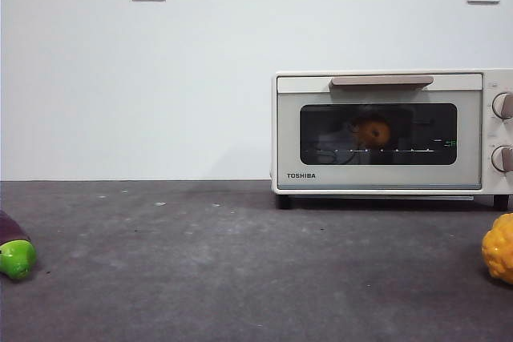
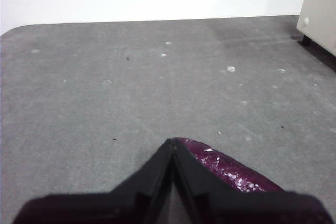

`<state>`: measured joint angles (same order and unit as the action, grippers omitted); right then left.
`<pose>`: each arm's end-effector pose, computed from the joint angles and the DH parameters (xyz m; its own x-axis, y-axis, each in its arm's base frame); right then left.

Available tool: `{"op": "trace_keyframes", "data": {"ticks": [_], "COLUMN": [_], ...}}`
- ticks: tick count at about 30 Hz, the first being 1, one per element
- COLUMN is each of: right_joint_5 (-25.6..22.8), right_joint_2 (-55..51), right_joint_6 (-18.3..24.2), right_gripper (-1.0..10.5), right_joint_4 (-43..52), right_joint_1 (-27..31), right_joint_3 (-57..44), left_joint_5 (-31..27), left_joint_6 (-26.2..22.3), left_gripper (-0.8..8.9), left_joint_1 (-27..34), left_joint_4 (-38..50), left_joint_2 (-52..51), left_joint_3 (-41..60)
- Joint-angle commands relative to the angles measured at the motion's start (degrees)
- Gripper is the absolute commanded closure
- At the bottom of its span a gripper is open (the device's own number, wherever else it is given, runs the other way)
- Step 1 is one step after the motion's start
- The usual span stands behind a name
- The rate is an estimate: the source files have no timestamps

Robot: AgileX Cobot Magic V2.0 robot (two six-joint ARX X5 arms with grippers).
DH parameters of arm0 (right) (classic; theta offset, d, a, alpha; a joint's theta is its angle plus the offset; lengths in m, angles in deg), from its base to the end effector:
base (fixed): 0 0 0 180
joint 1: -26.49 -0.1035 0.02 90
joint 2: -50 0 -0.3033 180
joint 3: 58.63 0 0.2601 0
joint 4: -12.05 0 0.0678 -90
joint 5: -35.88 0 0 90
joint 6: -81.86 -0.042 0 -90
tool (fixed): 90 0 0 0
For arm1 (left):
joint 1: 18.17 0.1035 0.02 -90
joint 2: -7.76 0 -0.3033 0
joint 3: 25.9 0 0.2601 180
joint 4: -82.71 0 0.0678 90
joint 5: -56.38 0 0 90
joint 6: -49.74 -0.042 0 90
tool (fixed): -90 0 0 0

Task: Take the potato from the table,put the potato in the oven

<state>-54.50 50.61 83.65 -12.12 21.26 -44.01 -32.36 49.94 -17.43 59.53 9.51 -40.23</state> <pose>0.0769 0.0068 0.1503 0.9808 0.0831 -0.1764 -0.0901 0.9954 -0.0319 0.0786 0.0001 0.1492 0.9829 -0.0093 -0.1839 0.0081 0.9999 -0.0075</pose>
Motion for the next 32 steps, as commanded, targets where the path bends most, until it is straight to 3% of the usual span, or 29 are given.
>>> {"op": "trace_keyframes", "data": {"ticks": [1,32], "right_joint_5": [-0.09,-0.31], "right_joint_2": [-0.17,-0.15], "right_joint_6": [-0.07,-0.07], "right_gripper": [9.5,9.4], "right_joint_4": [0.24,0.22], "right_joint_1": [0.15,1.22], "right_joint_3": [-0.48,-0.48], "left_joint_5": [0.28,0.28], "left_joint_6": [-0.2,-0.17], "left_gripper": [8.17,8.17], "left_joint_1": [0.09,0.09], "left_joint_4": [0.37,0.37], "left_joint_2": [0.04,0.04], "left_joint_3": [0.57,0.55]}}
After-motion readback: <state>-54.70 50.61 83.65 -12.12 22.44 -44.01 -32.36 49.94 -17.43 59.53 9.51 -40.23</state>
